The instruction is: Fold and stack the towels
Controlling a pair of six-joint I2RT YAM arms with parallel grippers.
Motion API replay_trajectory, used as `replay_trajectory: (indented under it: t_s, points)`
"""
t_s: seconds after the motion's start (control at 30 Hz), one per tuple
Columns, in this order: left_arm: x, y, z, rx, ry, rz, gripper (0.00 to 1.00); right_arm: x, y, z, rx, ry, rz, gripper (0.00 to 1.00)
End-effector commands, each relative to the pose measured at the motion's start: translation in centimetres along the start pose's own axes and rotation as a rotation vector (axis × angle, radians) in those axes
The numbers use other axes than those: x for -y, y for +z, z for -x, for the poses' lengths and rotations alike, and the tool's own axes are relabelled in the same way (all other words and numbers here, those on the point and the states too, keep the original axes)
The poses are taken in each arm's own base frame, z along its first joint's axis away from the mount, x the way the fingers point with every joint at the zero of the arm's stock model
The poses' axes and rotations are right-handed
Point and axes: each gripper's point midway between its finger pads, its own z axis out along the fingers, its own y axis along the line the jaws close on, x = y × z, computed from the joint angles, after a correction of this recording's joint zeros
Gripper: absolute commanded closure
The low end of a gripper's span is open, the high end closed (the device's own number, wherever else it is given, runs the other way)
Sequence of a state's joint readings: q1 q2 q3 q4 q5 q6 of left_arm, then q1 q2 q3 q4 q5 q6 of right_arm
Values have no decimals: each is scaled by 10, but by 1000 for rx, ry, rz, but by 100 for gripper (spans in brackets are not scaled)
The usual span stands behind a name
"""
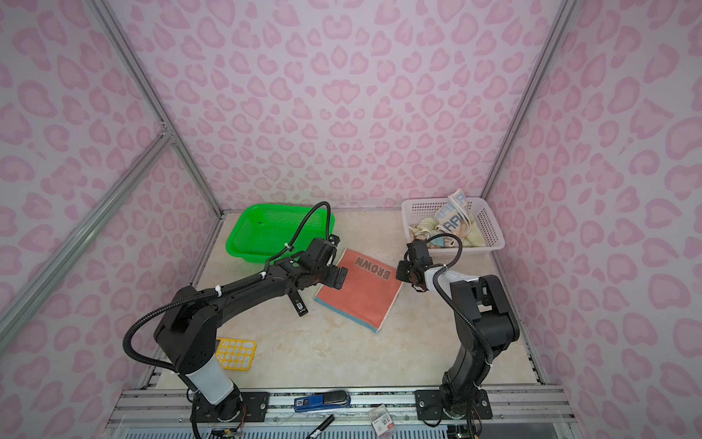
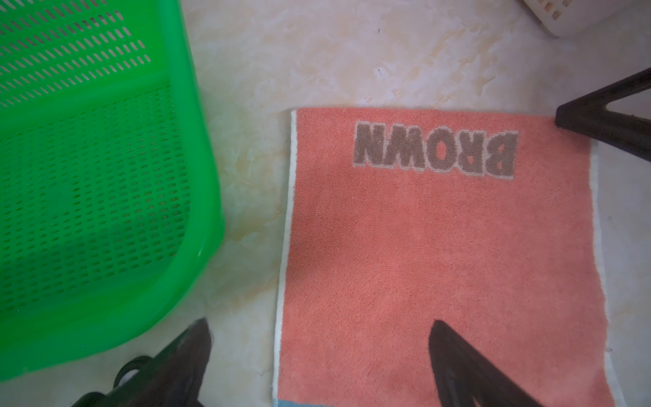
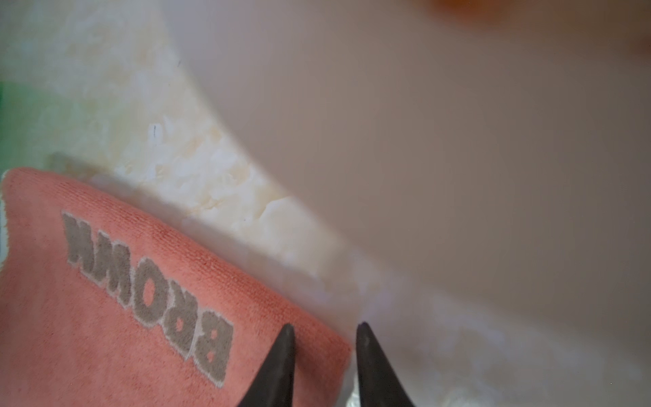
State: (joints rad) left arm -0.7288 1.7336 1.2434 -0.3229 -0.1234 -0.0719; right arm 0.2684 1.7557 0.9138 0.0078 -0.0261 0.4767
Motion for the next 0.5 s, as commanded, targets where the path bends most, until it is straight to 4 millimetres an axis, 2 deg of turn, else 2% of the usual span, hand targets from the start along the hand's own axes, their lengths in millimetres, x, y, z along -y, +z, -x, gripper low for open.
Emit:
replay_trajectory:
  t_s: [0.0,0.17,0.3,0.47]
  points:
    - [2,2,7,6,27,-1,2,11,6,-37,-120,21,-30,79]
    - [4,3,19,13,51,-2,2,17,-3,-49,-131,7,-73,80]
    - [5,4,26,26,58,-6,2,20,-8,-55,-133,6,-88,70]
    - [8,3,29,34,60,-17,2,16,-13,-51,-121,-11,-90,66]
